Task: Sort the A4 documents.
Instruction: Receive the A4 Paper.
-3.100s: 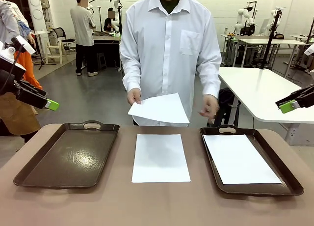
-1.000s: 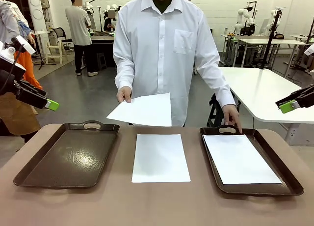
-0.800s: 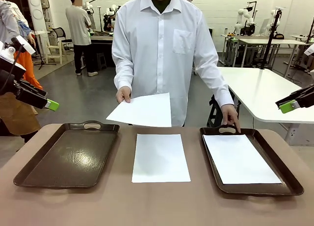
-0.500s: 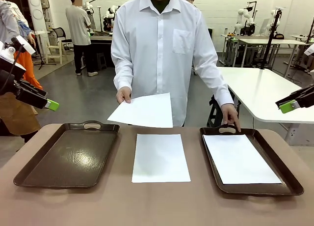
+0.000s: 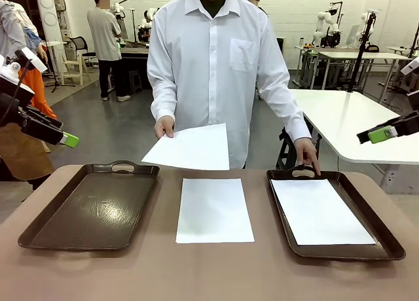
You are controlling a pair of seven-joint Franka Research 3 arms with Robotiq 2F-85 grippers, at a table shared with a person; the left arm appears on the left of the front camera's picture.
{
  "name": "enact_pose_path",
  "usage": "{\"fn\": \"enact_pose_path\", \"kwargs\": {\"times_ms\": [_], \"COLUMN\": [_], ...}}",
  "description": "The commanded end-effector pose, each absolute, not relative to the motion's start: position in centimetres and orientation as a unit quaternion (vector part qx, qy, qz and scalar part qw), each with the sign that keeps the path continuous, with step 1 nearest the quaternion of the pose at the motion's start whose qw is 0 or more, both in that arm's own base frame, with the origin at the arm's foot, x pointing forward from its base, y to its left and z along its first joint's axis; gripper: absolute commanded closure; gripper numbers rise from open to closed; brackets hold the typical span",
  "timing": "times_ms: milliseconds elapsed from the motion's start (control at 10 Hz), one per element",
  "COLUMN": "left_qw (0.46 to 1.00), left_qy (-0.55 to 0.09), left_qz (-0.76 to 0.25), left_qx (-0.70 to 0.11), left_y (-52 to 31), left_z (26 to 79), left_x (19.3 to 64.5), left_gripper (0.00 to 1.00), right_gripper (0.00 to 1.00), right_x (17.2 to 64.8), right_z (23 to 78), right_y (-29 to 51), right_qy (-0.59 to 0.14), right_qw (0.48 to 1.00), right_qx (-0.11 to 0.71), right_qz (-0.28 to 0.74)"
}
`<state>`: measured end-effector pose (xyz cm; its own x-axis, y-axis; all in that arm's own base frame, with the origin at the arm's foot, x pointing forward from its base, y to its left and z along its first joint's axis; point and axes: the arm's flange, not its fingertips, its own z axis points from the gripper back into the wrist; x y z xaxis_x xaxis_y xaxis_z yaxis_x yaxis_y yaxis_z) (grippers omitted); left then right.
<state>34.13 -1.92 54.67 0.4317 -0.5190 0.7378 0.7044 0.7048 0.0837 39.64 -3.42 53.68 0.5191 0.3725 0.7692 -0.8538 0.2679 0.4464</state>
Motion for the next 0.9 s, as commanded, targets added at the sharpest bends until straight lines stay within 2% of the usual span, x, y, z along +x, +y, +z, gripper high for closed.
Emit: {"fn": "enact_pose_path", "kwargs": {"times_ms": [0,200,400,600,800], "left_qw": [0.835,0.835,0.835,0.835,0.835], "left_qy": [-0.389,-0.389,-0.389,-0.389,-0.389], "left_qz": [-0.370,-0.370,-0.370,-0.370,-0.370], "left_qx": [-0.121,-0.121,-0.121,-0.121,-0.121], "left_y": [-1.8,-1.8,-1.8,-1.8,-1.8], "left_z": [54.6,54.6,54.6,54.6,54.6], "left_x": [34.2,34.2,34.2,34.2,34.2], "left_gripper": [0.00,0.00,0.00,0.00,0.00], "right_gripper": [0.00,0.00,0.00,0.00,0.00], "right_x": [40.9,42.7,46.9,50.7,53.3], "right_z": [54.4,52.7,49.0,46.0,43.8], "right_y": [-2.4,-1.9,-1.7,2.5,7.4], "right_qy": [-0.254,-0.213,-0.150,-0.103,-0.095], "right_qw": [0.738,0.740,0.733,0.725,0.723], "right_qx": [0.487,0.520,0.577,0.617,0.633], "right_qz": [0.393,0.371,0.326,0.288,0.259]}}
